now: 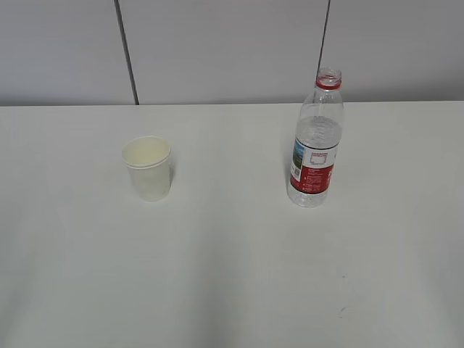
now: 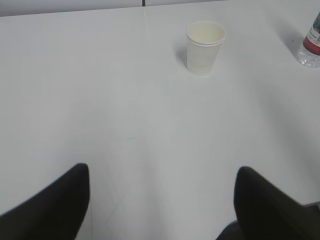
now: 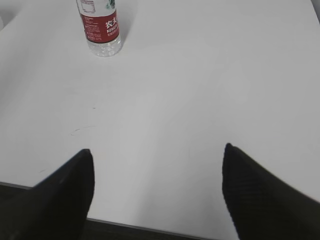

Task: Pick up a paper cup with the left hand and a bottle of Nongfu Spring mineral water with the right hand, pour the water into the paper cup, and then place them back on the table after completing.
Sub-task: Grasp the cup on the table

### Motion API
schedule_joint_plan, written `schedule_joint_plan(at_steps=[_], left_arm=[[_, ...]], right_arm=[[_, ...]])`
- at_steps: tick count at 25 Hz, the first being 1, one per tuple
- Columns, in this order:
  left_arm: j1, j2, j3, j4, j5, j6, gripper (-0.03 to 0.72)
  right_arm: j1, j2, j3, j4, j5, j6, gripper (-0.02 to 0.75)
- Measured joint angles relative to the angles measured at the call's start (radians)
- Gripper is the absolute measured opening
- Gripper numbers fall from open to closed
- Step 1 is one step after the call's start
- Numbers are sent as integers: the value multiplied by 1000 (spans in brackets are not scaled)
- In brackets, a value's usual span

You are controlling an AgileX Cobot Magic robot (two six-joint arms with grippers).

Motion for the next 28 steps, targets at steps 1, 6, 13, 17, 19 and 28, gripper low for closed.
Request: schedule_joint_plan(at_steps=[1,6,13,17,19,28], left_arm=[[0,0,0,0,0,0,543],[0,0,0,0,0,0,543],[0,0,0,0,0,0,543],[0,0,0,0,0,0,543],[0,0,0,0,0,0,543],[0,0,-57,19,-125,0,543]], right_arm=[[0,0,0,0,0,0,587],[0,0,0,0,0,0,587],[0,0,0,0,0,0,587],[0,0,0,0,0,0,587],[0,0,0,0,-2,0,587],[0,68,-31,0,-110,4,587]])
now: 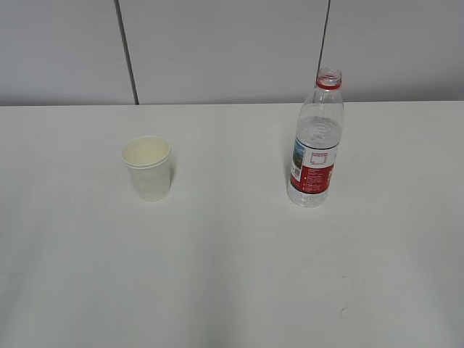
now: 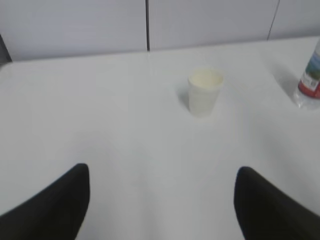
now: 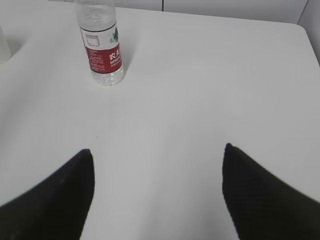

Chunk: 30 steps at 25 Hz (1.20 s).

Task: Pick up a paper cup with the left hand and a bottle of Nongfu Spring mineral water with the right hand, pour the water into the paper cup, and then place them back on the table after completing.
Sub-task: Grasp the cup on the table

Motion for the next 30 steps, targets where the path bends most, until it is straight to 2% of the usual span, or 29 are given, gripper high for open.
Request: schedule_joint_plan(at_steps=[4,9,14,20,24,30], left_arm=[[0,34,-13,21,-94,0,543],[0,203,-13,23,-199,0,543],[-7,402,-13,8,-448,0,543],[-47,634,-13,6,-714,0,543],[-66,797,-12,14,-878,0,543],[-66,1016,18,16,-1136,0,543]], right_arm=[[0,94,-13,0,-84,6,587],[0,237,-27,0,-238,33,587],[0,379,-27,0,-416,44,587],[0,508,-27,0,-640,45,587],[0,577,-27,0,-723,47,587],[0,640,-27,0,-761,48,587]])
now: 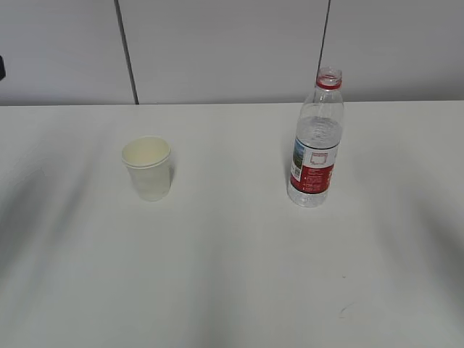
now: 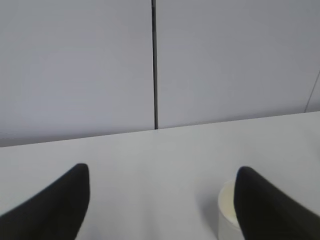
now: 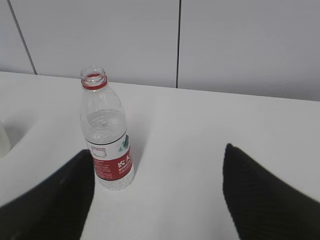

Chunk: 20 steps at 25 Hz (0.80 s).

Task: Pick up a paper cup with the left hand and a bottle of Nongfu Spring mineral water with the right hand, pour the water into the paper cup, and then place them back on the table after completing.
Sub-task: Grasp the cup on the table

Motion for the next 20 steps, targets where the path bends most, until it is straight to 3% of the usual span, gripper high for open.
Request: schedule_joint_plan(at_steps=[8,13,20], left_arm=[[0,231,149,26,-358,-76,543],[0,397,207,187,-538,-220,543],[0,615,228,349,-793,-236,543]], right_arm=[[0,17,0,0,-31,0,587],[0,17,0,0,-88,0,587],[0,17,0,0,-126,0,587]])
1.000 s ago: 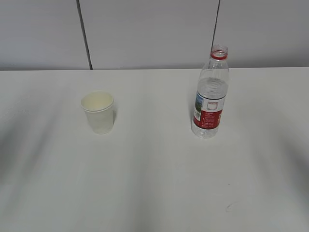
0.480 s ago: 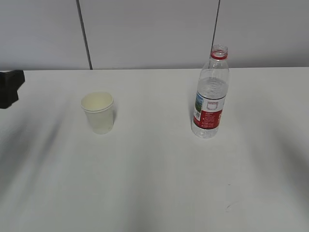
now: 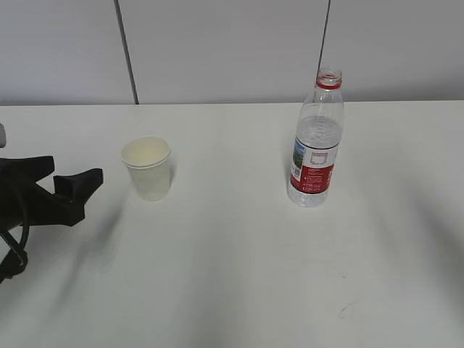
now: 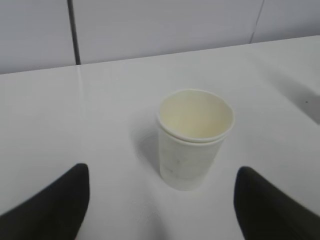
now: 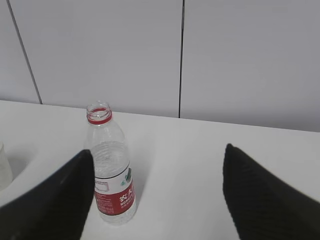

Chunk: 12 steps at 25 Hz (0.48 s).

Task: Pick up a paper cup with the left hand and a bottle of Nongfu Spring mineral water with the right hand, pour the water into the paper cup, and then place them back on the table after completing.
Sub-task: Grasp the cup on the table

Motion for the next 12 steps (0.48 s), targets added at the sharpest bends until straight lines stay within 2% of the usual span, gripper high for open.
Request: schedule_joint_plan(at_steps=[7,12], left_arm=[[0,126,0,16,-174,-3,543],[0,233,-2,21,-191,-3,543]], right_arm=[[0,0,0,0,-2,0,587],[0,0,0,0,-10,0,587]])
